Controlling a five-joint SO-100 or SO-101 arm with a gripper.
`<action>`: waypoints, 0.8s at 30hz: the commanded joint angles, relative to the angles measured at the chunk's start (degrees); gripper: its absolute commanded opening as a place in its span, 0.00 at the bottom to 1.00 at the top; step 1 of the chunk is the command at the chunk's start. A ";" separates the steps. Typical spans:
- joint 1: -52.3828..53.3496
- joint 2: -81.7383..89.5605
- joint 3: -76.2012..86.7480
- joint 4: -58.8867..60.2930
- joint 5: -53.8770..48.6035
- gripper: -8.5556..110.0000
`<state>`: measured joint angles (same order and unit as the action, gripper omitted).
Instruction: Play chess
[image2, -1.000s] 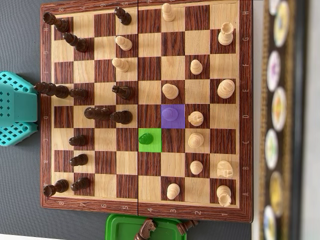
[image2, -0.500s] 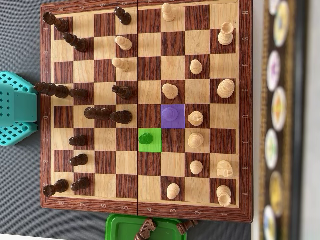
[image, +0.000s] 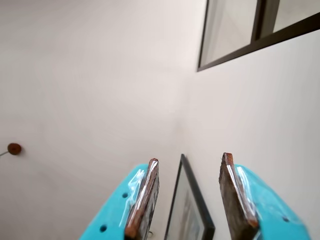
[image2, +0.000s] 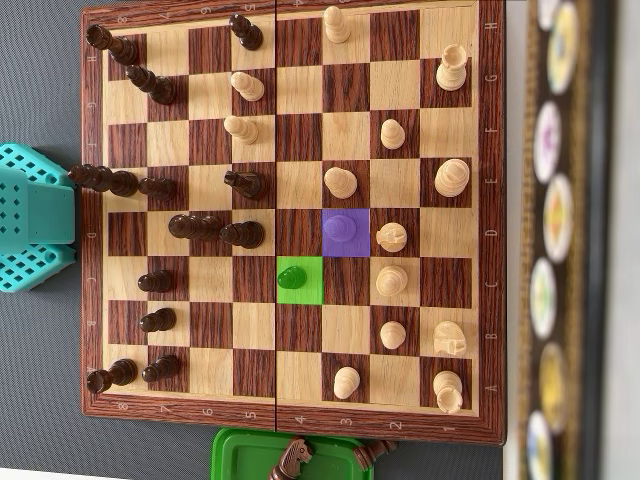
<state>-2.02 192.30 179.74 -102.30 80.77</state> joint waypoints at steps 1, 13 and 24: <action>0.18 -0.62 -2.72 6.24 -0.26 0.22; 0.18 -0.62 -14.68 43.59 -0.26 0.22; 0.18 -0.62 -25.84 83.50 -0.09 0.23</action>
<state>-2.46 192.30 157.41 -28.39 80.77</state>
